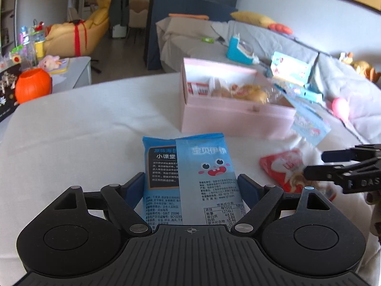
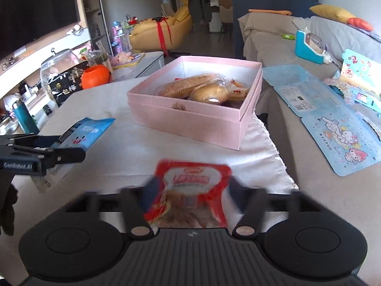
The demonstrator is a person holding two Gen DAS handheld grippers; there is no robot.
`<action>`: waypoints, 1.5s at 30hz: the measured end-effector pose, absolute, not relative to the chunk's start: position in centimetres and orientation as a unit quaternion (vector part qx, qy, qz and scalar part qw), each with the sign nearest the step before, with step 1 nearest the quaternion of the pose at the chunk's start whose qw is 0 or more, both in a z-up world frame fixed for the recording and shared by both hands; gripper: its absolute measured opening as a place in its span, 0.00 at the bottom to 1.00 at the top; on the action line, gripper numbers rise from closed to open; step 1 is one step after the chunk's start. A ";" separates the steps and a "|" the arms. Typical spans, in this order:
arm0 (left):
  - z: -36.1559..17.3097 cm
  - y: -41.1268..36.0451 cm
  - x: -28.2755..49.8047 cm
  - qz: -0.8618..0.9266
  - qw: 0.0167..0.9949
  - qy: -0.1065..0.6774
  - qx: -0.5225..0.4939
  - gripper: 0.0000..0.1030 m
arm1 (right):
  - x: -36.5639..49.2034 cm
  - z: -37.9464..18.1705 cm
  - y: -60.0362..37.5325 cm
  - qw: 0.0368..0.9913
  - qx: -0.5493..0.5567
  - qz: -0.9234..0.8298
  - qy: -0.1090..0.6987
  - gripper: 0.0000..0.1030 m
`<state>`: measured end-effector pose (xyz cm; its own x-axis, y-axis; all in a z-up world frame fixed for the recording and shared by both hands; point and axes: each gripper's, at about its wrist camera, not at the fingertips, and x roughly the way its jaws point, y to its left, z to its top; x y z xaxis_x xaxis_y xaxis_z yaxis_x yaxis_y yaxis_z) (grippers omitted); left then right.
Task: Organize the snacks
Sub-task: 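Lift the red packet with the right tool while the left tool lifts the blue bag, then drop both packets into the pink box, opening both tools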
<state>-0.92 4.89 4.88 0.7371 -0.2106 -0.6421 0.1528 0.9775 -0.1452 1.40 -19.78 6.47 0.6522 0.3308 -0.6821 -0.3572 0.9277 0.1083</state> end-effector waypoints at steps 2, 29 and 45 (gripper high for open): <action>4.5 4.5 -1.0 -0.095 0.929 0.356 -0.034 0.85 | 1.9 5.5 -19.4 0.903 -0.008 0.185 0.387 0.76; 3.8 3.2 -1.6 -0.112 0.919 0.376 -0.027 0.85 | 1.0 5.5 -17.0 0.906 -0.076 0.181 0.376 0.54; 16.6 3.2 8.1 -0.209 0.945 0.233 -0.092 0.88 | 5.0 17.5 -20.5 0.952 0.018 0.182 0.247 0.54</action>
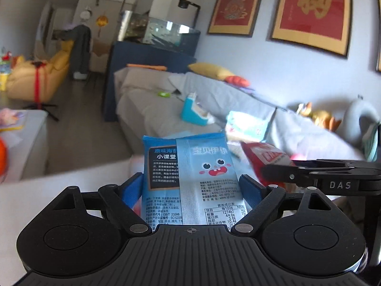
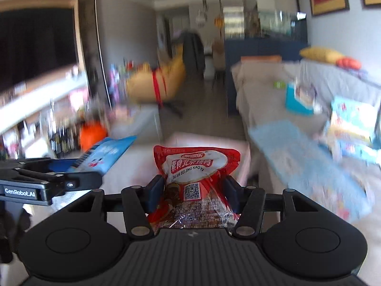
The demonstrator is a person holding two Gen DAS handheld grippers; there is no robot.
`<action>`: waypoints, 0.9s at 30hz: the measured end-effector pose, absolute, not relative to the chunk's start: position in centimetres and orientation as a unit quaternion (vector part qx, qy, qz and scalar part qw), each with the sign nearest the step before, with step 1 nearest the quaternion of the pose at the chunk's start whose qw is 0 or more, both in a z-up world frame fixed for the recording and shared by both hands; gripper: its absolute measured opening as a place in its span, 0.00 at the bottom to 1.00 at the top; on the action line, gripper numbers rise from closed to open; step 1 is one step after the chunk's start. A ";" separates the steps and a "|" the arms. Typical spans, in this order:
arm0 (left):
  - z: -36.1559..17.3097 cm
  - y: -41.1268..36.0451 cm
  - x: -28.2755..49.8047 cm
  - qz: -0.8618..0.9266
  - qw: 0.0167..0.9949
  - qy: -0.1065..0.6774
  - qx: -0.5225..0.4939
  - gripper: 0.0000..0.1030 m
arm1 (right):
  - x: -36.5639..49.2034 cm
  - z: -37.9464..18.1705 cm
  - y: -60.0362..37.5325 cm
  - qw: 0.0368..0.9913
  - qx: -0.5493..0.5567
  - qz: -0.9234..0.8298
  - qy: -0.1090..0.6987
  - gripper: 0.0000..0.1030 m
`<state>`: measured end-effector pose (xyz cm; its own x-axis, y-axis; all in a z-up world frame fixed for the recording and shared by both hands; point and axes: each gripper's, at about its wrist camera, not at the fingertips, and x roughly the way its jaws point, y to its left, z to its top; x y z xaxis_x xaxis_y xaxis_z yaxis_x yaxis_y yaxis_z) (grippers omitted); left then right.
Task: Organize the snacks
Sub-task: 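Drop both packets into the pink box, opening both tools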
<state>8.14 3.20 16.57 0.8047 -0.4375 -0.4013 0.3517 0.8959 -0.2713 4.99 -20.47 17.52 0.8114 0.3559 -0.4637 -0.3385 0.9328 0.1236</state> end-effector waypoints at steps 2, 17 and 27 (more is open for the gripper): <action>15.7 2.7 12.5 -0.224 0.933 0.259 -0.112 0.88 | 7.9 19.3 -20.2 0.952 0.041 0.186 0.242 0.59; 9.6 5.0 16.7 -0.160 0.941 0.263 -0.138 0.81 | 16.1 15.9 -20.6 0.928 0.108 0.171 0.314 0.76; 5.2 4.4 2.2 -0.062 0.945 0.316 -0.049 0.81 | 5.9 7.9 -17.0 0.926 0.030 0.150 0.345 0.79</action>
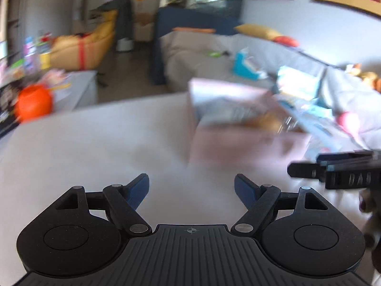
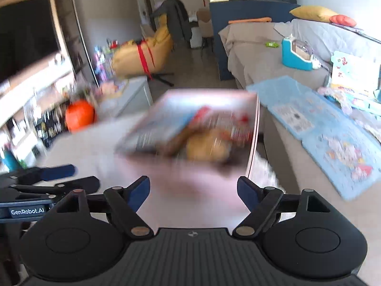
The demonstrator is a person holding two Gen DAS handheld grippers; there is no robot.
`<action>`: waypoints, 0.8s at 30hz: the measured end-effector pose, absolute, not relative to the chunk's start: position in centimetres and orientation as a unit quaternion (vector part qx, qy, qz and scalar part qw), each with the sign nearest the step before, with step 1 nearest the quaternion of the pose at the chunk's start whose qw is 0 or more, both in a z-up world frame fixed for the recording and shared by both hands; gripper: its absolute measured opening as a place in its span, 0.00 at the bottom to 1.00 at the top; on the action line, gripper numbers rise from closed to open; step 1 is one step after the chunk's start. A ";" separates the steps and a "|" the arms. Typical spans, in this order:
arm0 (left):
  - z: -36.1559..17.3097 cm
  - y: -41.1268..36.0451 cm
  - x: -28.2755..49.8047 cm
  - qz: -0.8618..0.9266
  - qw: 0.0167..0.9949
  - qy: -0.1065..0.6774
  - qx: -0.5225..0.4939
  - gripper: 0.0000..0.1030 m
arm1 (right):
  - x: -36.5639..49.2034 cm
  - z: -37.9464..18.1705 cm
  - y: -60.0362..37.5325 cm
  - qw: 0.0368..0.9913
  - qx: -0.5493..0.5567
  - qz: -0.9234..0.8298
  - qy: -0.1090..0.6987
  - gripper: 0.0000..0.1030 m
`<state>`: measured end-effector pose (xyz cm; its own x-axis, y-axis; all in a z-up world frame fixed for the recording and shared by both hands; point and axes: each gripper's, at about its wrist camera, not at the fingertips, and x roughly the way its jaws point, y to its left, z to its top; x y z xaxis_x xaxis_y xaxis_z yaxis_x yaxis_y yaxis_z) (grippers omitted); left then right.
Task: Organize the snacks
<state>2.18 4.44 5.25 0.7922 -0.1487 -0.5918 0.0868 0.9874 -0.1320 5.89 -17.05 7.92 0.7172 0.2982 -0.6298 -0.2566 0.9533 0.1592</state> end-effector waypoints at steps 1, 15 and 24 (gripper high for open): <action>4.5 4.4 1.4 -0.055 0.944 0.321 -0.058 0.81 | 4.9 7.0 -16.4 0.925 0.021 0.149 0.349 0.80; 1.0 1.9 0.0 -0.006 0.944 0.329 -0.006 0.84 | 2.3 1.2 -14.4 0.926 -0.027 0.083 0.368 1.00; 0.9 1.8 -0.1 -0.005 0.944 0.329 -0.003 0.85 | 2.1 1.0 -15.3 0.936 -0.015 0.097 0.339 1.00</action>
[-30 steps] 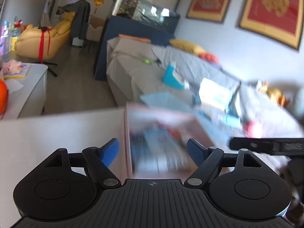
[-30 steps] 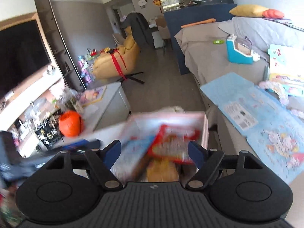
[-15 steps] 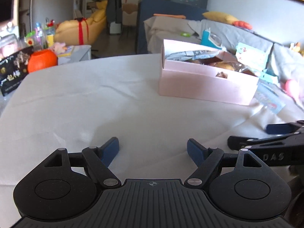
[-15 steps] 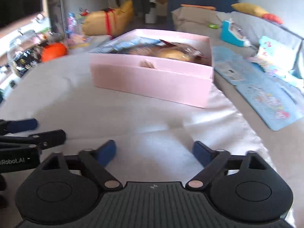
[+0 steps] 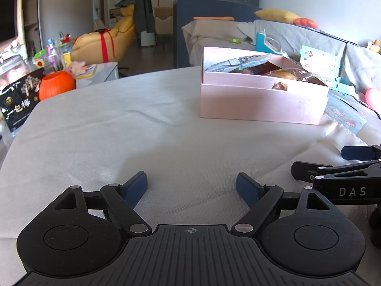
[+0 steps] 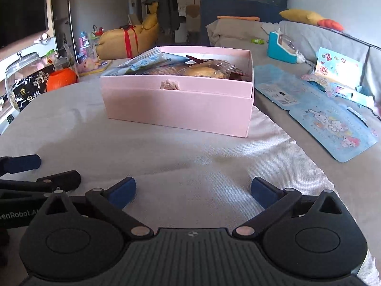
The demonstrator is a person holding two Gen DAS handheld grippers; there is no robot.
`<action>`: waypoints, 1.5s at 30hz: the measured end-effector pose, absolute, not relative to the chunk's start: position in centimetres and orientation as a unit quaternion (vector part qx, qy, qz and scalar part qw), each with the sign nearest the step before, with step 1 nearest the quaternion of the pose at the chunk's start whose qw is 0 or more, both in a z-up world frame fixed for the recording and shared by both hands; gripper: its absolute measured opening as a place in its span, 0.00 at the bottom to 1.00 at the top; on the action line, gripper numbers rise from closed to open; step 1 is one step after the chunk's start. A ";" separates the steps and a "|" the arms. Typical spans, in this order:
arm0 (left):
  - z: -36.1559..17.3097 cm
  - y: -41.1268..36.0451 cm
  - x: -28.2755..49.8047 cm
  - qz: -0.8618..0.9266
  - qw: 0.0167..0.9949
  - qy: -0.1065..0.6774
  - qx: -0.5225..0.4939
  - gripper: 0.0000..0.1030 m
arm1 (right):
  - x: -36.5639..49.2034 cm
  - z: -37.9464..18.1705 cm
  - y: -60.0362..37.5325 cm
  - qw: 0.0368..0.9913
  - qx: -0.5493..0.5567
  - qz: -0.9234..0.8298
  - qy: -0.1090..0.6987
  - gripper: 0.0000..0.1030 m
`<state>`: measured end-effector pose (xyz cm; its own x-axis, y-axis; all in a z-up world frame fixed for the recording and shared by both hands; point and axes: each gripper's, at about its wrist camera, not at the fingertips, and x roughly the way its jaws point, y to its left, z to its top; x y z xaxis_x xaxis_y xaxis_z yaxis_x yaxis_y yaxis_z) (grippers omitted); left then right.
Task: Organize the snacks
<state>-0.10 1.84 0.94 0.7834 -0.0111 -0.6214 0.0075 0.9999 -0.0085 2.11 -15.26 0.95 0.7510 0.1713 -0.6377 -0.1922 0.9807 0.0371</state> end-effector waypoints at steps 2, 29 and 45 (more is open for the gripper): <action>0.9 1.8 -0.1 -0.006 0.944 0.329 -0.004 0.86 | 2.0 1.0 -15.4 0.936 -0.012 0.100 0.339 1.00; 1.0 2.0 0.1 0.003 0.945 0.327 -0.009 0.82 | 2.0 0.9 -14.9 0.935 -0.023 0.095 0.341 1.00; 1.0 2.0 0.1 0.004 0.945 0.327 -0.008 0.82 | 2.0 0.9 -15.0 0.935 -0.023 0.095 0.341 1.00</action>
